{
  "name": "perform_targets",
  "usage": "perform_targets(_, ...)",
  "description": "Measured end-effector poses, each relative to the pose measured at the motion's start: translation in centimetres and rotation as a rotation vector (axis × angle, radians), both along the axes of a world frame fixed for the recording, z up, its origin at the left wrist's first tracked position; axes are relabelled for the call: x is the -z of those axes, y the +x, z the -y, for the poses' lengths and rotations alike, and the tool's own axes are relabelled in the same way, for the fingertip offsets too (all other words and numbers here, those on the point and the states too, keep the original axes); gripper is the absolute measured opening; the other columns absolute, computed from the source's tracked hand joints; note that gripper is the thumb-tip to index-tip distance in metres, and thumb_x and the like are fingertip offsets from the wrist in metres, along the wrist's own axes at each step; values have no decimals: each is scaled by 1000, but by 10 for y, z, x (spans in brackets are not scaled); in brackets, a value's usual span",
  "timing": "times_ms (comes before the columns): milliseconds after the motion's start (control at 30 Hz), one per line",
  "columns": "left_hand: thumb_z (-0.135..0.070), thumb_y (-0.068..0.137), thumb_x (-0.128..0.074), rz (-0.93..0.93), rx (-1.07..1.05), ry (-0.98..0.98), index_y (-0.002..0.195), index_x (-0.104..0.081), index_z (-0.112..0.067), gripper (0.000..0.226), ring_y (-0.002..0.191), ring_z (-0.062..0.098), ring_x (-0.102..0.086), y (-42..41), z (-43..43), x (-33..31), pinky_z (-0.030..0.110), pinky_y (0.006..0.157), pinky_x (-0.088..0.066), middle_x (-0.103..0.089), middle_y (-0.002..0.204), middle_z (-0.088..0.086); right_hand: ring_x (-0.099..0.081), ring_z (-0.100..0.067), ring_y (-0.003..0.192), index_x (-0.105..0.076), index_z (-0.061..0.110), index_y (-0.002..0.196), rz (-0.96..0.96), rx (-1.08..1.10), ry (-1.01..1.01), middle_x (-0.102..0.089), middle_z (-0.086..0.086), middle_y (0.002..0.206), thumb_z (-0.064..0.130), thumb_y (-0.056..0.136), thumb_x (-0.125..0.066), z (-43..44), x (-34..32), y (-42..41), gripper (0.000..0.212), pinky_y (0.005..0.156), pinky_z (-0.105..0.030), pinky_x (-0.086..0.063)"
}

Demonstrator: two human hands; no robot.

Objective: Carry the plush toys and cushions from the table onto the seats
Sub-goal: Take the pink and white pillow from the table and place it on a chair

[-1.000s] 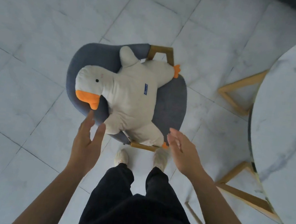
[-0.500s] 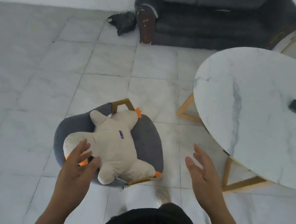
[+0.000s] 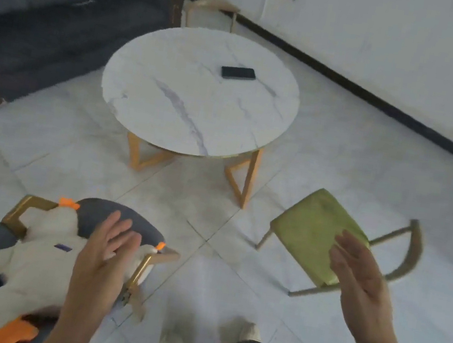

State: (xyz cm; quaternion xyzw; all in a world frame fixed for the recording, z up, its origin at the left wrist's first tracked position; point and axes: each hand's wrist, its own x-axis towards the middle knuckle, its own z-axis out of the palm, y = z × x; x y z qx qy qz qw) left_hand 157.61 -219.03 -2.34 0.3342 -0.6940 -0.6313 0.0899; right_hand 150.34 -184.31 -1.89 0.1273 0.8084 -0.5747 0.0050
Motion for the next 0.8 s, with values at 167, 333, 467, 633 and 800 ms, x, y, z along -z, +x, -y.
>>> perform_targets(167, -20, 97, -64, -125, 313, -68, 148, -48, -22, 53, 124, 15, -60, -37, -106, -24, 24, 90, -56, -62, 136, -4, -64, -7, 121, -65, 42, 123, -104, 283, -96, -68, 14, 130, 54, 86, -70, -108, -6, 56, 39, 95, -22, -53)
perform_targets(333, -28, 88, -75, -134, 509, -76, 145, -50, -24, 63, 113, -1, -65, -55, -243, -16, 43, 102, -54, -67, 128, -5, -63, -5, 122, -60, 38, 132, -90, 462, -93, -67, 14, 133, 21, 99, -63, -232, 6, 116, 37, 99, -34, -54)
perform_targets(467, -8, 98, -62, -132, 626, -28, 146, -48, -18, 51, 117, 2, -62, -60, -370, -8, 49, 108, -48, -63, 131, 3, -62, -1, 121, -59, 34, 135, -59, 587, -104, -66, 14, 133, 23, 99, -64, -337, 12, 153, 38, 105, -39, -49)
perform_targets(633, -18, 97, -65, -119, 798, -25, 142, -51, -26, 48, 113, -6, -63, -68, -496, -7, 47, 106, -51, -62, 133, -13, -61, 2, 120, -59, 29, 137, -34, 669, -82, -65, 12, 134, 23, 100, -62, -444, 6, 169, 38, 93, -24, -50)
perform_targets(800, -37, 88, -75, -94, 862, -3, 144, -48, -30, 63, 117, 0, -64, -93, -580, -10, 49, 107, -50, -66, 131, -10, -64, -7, 120, -59, 30, 137, 5, 714, -77, -66, 12, 133, 24, 100, -62, -525, 9, 154, 37, 104, -40, -50)
